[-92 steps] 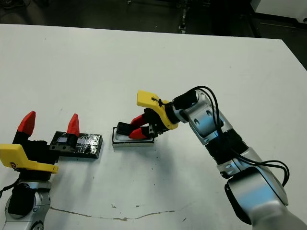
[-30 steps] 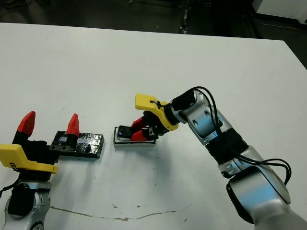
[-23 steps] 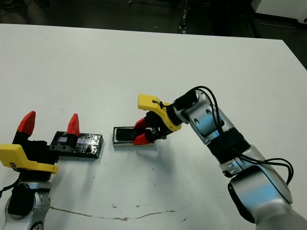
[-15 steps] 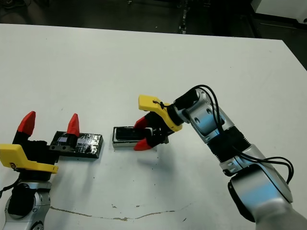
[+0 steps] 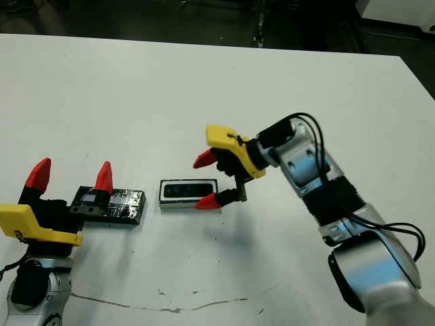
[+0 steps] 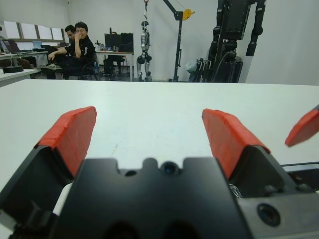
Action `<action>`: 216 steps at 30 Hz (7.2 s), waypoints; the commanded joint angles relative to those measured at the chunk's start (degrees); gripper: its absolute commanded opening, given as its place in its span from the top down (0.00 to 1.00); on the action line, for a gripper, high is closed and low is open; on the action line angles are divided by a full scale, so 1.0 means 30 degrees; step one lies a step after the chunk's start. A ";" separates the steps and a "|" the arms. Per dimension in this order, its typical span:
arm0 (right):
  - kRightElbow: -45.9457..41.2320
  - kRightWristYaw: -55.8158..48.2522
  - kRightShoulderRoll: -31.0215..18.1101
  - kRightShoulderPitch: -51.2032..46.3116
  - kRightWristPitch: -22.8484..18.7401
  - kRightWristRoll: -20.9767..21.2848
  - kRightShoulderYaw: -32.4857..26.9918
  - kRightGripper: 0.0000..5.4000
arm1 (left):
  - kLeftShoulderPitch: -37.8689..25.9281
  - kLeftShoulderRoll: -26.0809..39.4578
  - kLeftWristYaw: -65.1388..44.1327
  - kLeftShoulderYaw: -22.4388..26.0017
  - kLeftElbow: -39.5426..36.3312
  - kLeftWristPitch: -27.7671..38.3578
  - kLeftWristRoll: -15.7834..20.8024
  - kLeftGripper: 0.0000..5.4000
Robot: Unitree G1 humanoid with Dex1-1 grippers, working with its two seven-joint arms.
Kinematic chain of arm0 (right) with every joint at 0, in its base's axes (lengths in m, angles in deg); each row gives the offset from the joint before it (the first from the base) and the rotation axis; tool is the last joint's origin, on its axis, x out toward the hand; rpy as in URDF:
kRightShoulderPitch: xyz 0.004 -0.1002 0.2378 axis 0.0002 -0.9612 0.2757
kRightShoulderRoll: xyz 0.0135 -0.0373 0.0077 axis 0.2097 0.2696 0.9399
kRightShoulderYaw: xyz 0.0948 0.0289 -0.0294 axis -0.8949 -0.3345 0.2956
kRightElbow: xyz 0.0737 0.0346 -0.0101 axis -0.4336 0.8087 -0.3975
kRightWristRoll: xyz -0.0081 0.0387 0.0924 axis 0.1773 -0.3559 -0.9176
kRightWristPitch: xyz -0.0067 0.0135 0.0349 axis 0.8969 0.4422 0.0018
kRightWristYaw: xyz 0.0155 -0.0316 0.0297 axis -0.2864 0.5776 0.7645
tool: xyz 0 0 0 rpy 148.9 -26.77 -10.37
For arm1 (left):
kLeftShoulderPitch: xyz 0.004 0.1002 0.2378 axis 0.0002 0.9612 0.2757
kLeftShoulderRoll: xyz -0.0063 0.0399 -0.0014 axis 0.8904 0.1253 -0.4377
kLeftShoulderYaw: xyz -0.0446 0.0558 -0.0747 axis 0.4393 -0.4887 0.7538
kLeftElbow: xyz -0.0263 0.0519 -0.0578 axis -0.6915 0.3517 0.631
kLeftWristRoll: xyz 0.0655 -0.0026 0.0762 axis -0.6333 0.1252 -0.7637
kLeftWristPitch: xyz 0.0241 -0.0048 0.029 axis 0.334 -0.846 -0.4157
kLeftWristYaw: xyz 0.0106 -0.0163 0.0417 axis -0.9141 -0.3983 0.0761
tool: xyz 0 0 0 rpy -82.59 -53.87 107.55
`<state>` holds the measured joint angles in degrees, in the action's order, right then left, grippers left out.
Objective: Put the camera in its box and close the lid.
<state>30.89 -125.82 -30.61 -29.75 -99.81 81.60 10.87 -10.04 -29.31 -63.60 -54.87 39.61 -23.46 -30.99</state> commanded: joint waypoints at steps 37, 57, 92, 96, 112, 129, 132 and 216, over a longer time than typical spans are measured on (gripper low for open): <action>-1.5662 1.6830 0.3127 -2.1028 0.2910 -0.5244 -1.3486 0.63 | -0.0648 0.0894 -0.0862 0.0521 0.0259 -0.0167 0.0288 0.00; -1.4516 2.0979 0.5863 -2.1408 0.5375 -0.4810 -1.1265 1.00 | -0.4507 1.2958 -1.2677 0.4475 0.0016 -0.5731 0.6666 0.00; -1.4131 2.1571 0.5631 -2.1891 0.5545 -0.4782 -1.0854 1.00 | -1.5151 1.6622 -2.8465 -0.3792 1.0626 -0.7047 0.7253 0.00; -1.4193 2.1701 0.5683 -2.1962 0.5502 -0.4733 -1.0814 1.00 | -1.4492 1.6512 -2.8471 -0.3792 1.0313 -0.6967 0.6954 0.00; -1.3896 2.1577 0.5614 -2.1929 0.5625 -0.4785 -1.0797 1.00 | -1.4337 1.6170 -2.9137 -0.4050 1.0475 -0.6881 0.6312 0.00; -1.4083 2.1813 0.5673 -2.2149 0.5626 -0.4471 -1.0677 1.00 | -1.4943 1.5186 -2.9165 -0.4732 1.1612 -0.6583 0.4505 0.00; -1.4144 2.1893 0.5708 -2.2203 0.5495 -0.4605 -1.0695 1.00 | -1.5035 1.5252 -2.9226 -0.4966 1.1637 -0.8024 0.4567 0.00; -1.4473 2.1710 0.5338 -2.2569 0.5782 -0.5166 -1.0609 1.00 | -1.4560 1.4481 -2.7508 -0.5499 1.3117 -0.6499 0.1833 0.00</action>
<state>-12.54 -60.31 -14.05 -96.75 -82.97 66.32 -20.70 -53.94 13.63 -146.62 -70.82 79.44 -41.30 -24.77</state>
